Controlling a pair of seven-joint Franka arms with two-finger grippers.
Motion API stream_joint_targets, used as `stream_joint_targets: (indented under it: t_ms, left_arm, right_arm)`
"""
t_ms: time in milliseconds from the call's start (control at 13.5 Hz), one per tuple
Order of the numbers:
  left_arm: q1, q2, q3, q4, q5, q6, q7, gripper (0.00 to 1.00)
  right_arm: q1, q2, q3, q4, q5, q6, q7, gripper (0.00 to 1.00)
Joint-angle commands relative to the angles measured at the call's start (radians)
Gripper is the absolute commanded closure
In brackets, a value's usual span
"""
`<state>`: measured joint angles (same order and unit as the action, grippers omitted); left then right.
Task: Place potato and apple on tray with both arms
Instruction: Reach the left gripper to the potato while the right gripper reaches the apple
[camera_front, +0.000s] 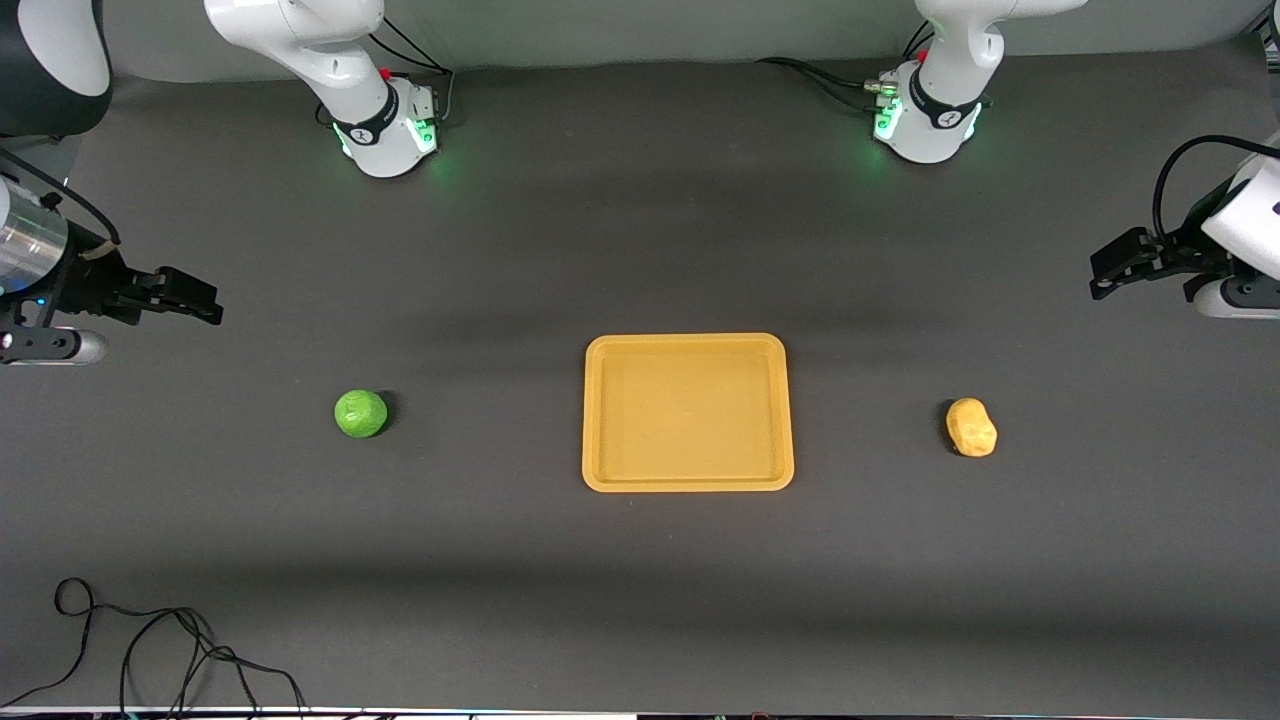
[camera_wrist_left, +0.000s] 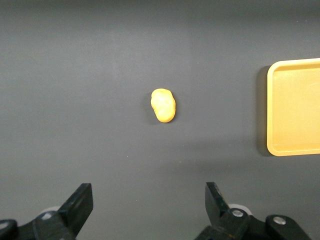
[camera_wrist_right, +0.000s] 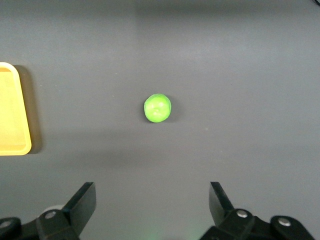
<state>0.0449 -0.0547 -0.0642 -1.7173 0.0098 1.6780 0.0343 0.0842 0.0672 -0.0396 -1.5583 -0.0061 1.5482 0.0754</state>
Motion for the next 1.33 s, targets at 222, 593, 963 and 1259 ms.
stream_joint_targets:
  t_ms: [222, 593, 963, 1259]
  left_arm:
    - [-0.007, 0.006, 0.001, 0.019, 0.007, -0.029, 0.010, 0.00]
    - [-0.002, 0.157, 0.001, -0.011, 0.021, 0.125, 0.013, 0.00]
    - [-0.007, 0.341, 0.001, -0.168, 0.035, 0.458, 0.003, 0.00]
    - [-0.010, 0.493, 0.003, -0.235, 0.035, 0.655, -0.002, 0.00]
  right_arm:
    - [0.009, -0.009, -0.009, -0.002, -0.003, -0.003, -0.005, 0.00]
    - [0.005, 0.005, -0.025, 0.033, 0.008, 0.001, 0.003, 0.00]
    - [0.000, -0.004, -0.035, 0.040, 0.009, -0.008, 0.004, 0.00]
    - [0.008, 0.008, -0.032, 0.043, 0.005, -0.003, -0.014, 0.00]
